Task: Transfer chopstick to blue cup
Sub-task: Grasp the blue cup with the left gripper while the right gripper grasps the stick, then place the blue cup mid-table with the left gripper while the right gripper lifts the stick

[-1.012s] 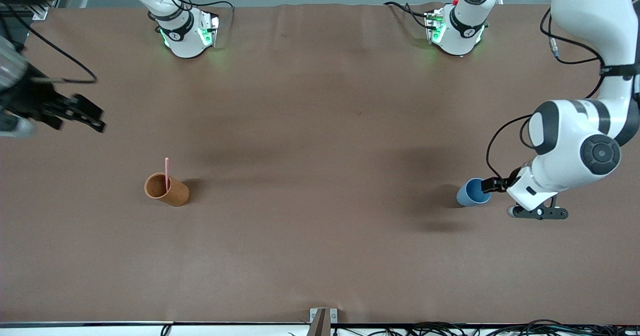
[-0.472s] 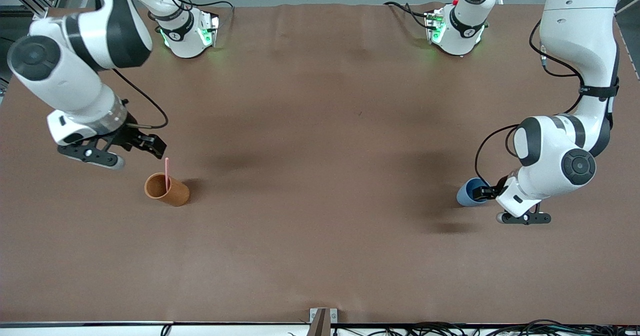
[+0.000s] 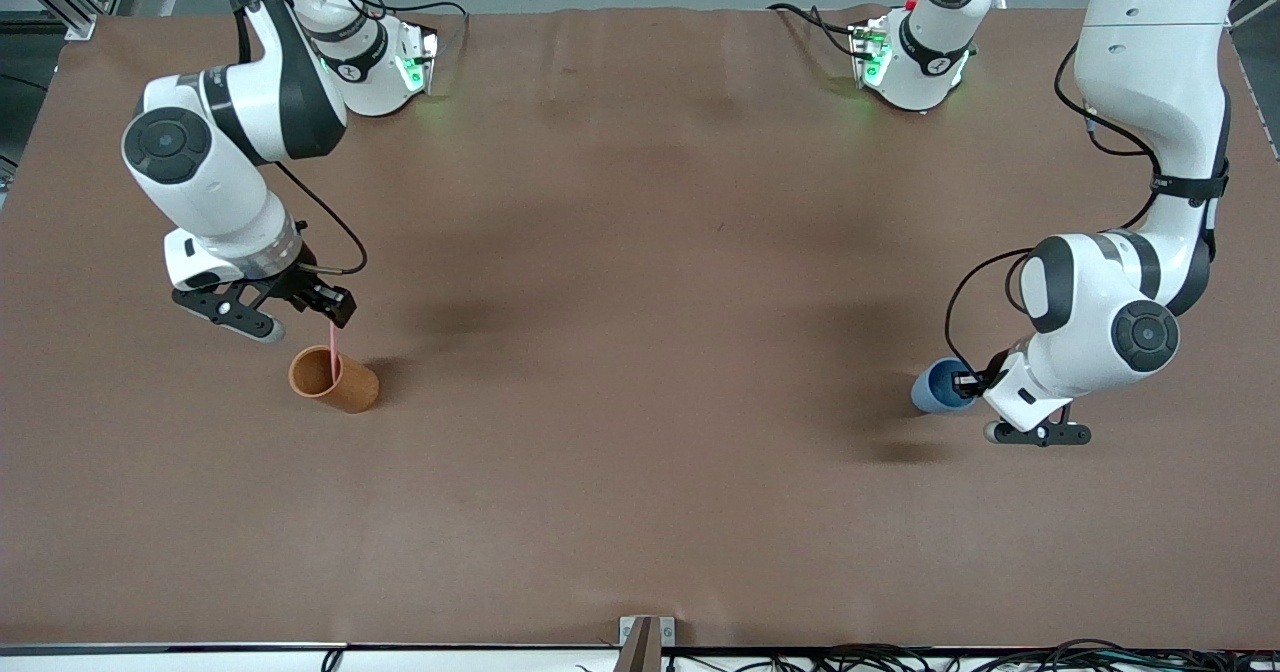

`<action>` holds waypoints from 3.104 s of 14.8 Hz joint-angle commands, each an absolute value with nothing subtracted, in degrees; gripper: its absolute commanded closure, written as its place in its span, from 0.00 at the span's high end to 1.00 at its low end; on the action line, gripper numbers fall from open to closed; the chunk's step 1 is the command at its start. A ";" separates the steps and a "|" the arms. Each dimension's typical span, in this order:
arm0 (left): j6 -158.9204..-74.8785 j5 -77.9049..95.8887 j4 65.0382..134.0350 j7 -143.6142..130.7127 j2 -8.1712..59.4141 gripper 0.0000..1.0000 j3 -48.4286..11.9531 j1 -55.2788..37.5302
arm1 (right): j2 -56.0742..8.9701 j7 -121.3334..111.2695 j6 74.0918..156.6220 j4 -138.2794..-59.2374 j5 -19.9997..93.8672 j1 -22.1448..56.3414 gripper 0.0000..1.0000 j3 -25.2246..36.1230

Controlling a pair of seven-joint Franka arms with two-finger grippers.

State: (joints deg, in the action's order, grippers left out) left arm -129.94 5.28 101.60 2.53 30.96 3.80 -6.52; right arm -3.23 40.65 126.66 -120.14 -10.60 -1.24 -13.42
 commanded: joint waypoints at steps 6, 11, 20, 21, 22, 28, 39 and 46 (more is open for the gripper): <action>-118.83 3.87 96.94 -18.22 23.91 0.00 -4.80 -9.49 | -5.62 51.15 131.73 -123.65 -18.46 -1.32 0.45 -15.56; -119.62 -5.79 96.07 -47.07 26.63 0.00 -20.02 -9.93 | -5.71 51.94 135.09 -126.21 -18.54 -1.67 0.39 -15.56; -129.98 -21.07 90.09 -76.97 39.81 0.00 -25.75 -19.60 | -5.01 51.86 134.91 -125.86 -21.97 -1.76 0.32 -15.38; -130.08 -21.53 90.09 -77.86 39.90 0.00 -26.27 -19.60 | -5.01 51.86 134.91 -125.86 -21.97 -1.84 0.29 -15.38; -130.08 -21.45 90.00 -78.05 40.34 0.00 -26.28 -19.60 | -5.01 51.86 134.91 -125.86 -21.97 -1.93 0.27 -15.29; -132.98 -21.80 90.79 -78.93 41.57 0.44 -26.37 -19.69 | -4.92 51.77 134.91 -125.07 -22.41 -2.46 0.06 -14.94; -109.36 -4.96 91.93 -38.39 17.34 1.00 -15.50 -12.57 | -4.75 48.97 106.47 -102.95 -15.66 -2.55 0.00 -16.61; -95.20 1.06 90.97 -1.51 3.53 1.00 -0.35 -11.17 | -4.83 45.00 92.03 -87.02 1.82 -2.90 0.00 -16.70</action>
State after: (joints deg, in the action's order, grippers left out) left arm -96.96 0.92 89.76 -6.10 7.16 -0.78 -11.22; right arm -4.31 45.79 94.12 -89.50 -3.38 -2.24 -16.00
